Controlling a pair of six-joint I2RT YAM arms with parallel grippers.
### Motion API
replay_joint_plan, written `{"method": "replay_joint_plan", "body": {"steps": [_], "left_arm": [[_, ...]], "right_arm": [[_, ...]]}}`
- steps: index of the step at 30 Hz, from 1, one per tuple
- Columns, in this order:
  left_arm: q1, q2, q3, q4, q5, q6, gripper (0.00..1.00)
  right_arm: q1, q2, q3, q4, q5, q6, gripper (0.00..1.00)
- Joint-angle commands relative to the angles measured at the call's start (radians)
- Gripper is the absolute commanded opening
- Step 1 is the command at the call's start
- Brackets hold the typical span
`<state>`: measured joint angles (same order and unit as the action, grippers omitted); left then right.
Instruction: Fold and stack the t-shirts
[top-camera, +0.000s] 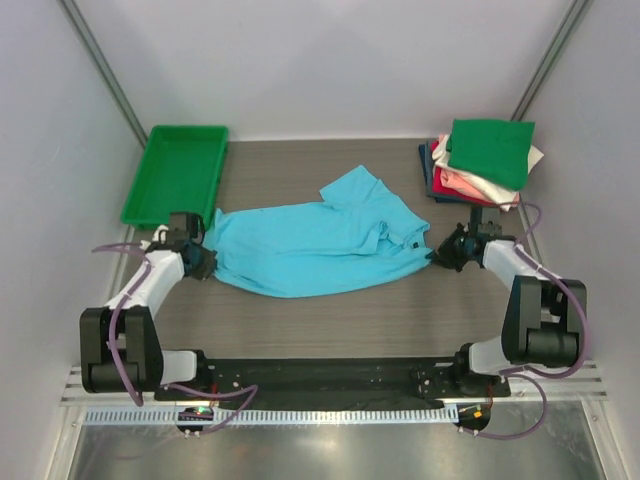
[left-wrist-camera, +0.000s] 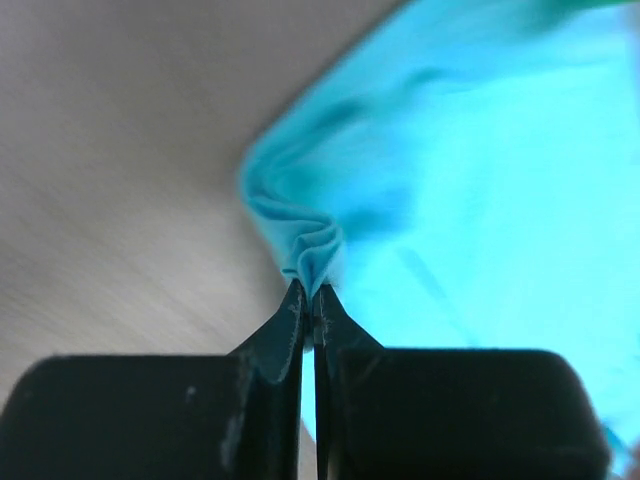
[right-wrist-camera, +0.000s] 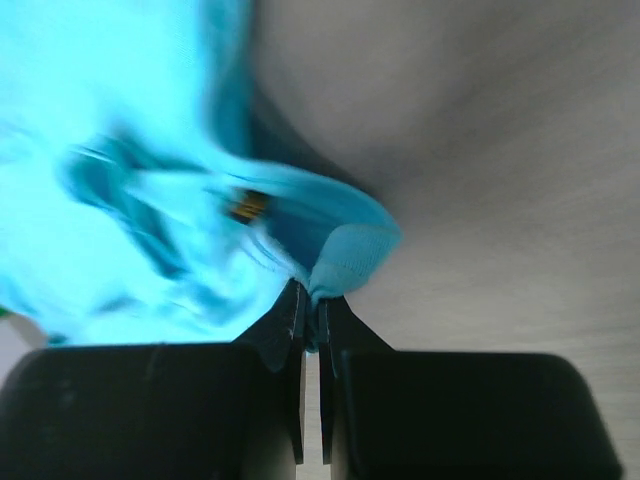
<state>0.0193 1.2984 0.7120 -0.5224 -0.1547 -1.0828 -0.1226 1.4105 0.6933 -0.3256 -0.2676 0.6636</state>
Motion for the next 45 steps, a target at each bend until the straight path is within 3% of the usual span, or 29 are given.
{"method": "replay_joint_plan", "body": {"steps": [1,5,7,12,20,29,32,34,35,36,37,39,41,45], "left_arm": [[0.004,0.041,0.193,-0.016,0.092,0.038,0.00],[0.002,-0.008,0.326,-0.128,0.078,0.061,0.00],[0.002,-0.080,0.314,-0.162,0.063,0.069,0.00],[0.002,-0.241,0.123,-0.186,0.090,0.046,0.00],[-0.002,-0.536,-0.202,-0.272,0.046,-0.032,0.00],[-0.045,-0.574,-0.256,-0.307,0.103,-0.112,0.01],[-0.045,-0.608,-0.269,-0.320,0.107,-0.134,0.05],[-0.045,-0.626,-0.266,-0.333,0.125,-0.141,0.14],[-0.045,-0.634,-0.261,-0.335,0.148,-0.141,0.43],[-0.045,-0.643,-0.252,-0.364,0.149,-0.141,0.54],[-0.045,-0.663,-0.218,-0.389,0.149,-0.141,0.72],[-0.045,-0.685,-0.174,-0.431,0.147,-0.118,0.84],[-0.045,-0.715,-0.082,-0.488,0.112,-0.068,0.94],[-0.045,-0.720,0.062,-0.492,0.044,0.120,0.97]], "right_arm": [[-0.011,0.033,0.208,0.057,-0.042,0.067,0.01],[-0.046,0.001,0.417,-0.073,-0.021,0.045,0.01],[-0.081,-0.042,0.408,-0.131,-0.027,0.037,0.01],[-0.169,-0.234,0.181,-0.165,-0.114,0.051,0.01],[-0.173,-0.521,-0.150,-0.266,-0.065,0.054,0.01],[-0.173,-0.712,-0.206,-0.452,0.074,0.123,0.01],[-0.173,-0.760,-0.195,-0.522,0.125,0.140,0.01],[-0.173,-0.775,-0.193,-0.546,0.145,0.137,0.01],[-0.173,-0.788,-0.196,-0.547,0.130,0.127,0.04],[-0.173,-0.789,-0.199,-0.544,0.098,0.108,0.23],[-0.173,-0.788,-0.212,-0.537,-0.014,0.084,0.40],[-0.152,-0.815,-0.219,-0.567,-0.039,0.053,0.72],[-0.126,-0.837,-0.216,-0.607,0.017,0.031,0.77],[-0.123,-0.837,-0.150,-0.555,0.016,0.004,0.80]]}}
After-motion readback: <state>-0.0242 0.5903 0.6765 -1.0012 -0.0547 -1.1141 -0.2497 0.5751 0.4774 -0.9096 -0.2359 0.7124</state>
